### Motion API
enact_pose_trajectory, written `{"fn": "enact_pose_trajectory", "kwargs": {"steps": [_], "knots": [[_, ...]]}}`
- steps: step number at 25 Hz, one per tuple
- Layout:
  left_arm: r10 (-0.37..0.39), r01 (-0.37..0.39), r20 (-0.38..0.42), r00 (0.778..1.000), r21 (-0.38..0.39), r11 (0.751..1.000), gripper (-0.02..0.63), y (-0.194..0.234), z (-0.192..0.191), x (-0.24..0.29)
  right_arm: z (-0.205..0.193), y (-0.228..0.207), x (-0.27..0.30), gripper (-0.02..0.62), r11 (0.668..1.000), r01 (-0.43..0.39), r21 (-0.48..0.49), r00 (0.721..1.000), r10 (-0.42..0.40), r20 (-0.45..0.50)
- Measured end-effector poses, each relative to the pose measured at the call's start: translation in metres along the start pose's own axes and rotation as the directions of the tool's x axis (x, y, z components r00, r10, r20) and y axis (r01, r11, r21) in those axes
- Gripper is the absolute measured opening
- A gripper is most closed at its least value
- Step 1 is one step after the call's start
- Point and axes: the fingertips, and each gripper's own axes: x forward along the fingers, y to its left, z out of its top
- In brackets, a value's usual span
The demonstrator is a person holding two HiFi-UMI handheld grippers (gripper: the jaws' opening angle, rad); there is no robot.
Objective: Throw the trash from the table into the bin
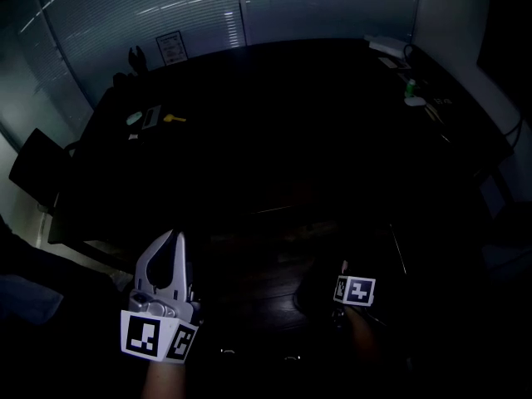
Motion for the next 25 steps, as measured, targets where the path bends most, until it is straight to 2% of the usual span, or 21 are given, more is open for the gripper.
{"fn": "enact_pose_trajectory", "kwargs": {"steps": [4,8,18,21,25], "knots": [[0.007,-0.007,-0.01,1.0,0.003,1.0,0.0,0.006,-0.004,-0.002,-0.015,-0.01,0.026,0.025,1.0,0.016,0.019,0.997,-0.014,-0.073],[0.01,-0.01,-0.017,1.0,0.004,1.0,0.0,0.008,-0.01,-0.003,-0.022,-0.01,0.034,0.025,1.0,0.014,0.022,0.995,-0.011,-0.099],[0.023,-0.022,-0.026,0.999,0.011,1.0,0.0,0.014,-0.014,-0.004,-0.016,-0.005,0.042,0.025,1.0,-0.017,0.021,0.997,0.018,-0.078],[0.025,-0.024,-0.03,0.999,0.012,1.0,0.0,0.016,-0.015,-0.005,-0.014,-0.003,0.045,0.065,0.999,-0.036,0.034,0.997,0.038,-0.071],[0.027,-0.027,-0.032,0.999,0.012,1.0,0.0,0.018,-0.016,-0.006,-0.008,0.002,0.031,0.069,0.998,-0.031,0.054,0.998,0.034,-0.058]]}}
